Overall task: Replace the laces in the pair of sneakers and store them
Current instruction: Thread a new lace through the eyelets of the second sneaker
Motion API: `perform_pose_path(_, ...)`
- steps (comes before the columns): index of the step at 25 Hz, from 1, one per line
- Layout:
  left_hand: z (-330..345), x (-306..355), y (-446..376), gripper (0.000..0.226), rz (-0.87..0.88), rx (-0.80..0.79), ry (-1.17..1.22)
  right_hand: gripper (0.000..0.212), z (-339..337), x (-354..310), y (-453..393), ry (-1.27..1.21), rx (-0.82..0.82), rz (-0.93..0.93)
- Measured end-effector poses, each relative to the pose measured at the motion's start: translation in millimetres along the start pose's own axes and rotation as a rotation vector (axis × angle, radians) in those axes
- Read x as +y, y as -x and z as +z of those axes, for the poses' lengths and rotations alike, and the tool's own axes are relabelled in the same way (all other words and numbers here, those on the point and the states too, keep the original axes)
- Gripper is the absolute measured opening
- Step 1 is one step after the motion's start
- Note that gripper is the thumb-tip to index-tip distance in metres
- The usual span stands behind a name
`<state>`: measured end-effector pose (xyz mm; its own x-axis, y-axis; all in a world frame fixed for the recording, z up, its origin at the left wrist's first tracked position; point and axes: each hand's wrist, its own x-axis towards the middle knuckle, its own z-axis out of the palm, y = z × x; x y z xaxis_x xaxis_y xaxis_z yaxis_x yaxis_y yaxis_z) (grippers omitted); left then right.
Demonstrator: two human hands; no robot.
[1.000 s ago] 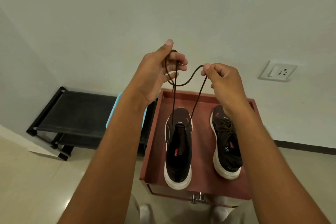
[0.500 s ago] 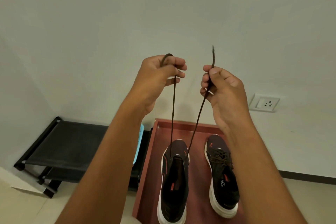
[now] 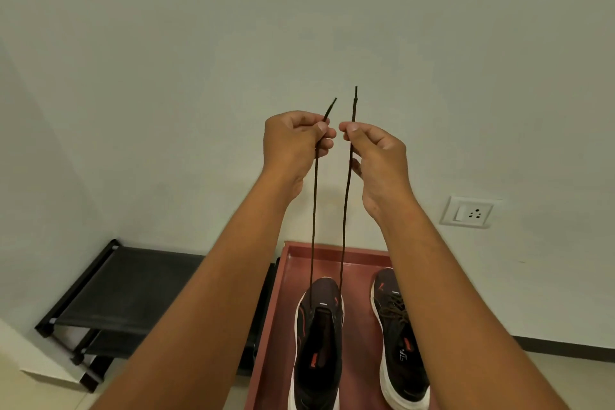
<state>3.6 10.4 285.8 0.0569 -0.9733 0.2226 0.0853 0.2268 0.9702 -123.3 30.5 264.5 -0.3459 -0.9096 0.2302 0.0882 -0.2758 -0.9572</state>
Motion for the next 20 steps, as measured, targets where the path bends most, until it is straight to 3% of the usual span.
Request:
perform_pose_path(13,6.2,17.0,3.5,0.006,0.017,0.019,0.043,0.018,-1.4,-21.3,-6.0,0.136,-0.009,-0.096)
perform_pose_path(20,-19.2,-13.4,0.5,0.009,0.143,0.104,-0.250,0.018,-21.7,5.0,8.7,0.044,-0.129,0.023)
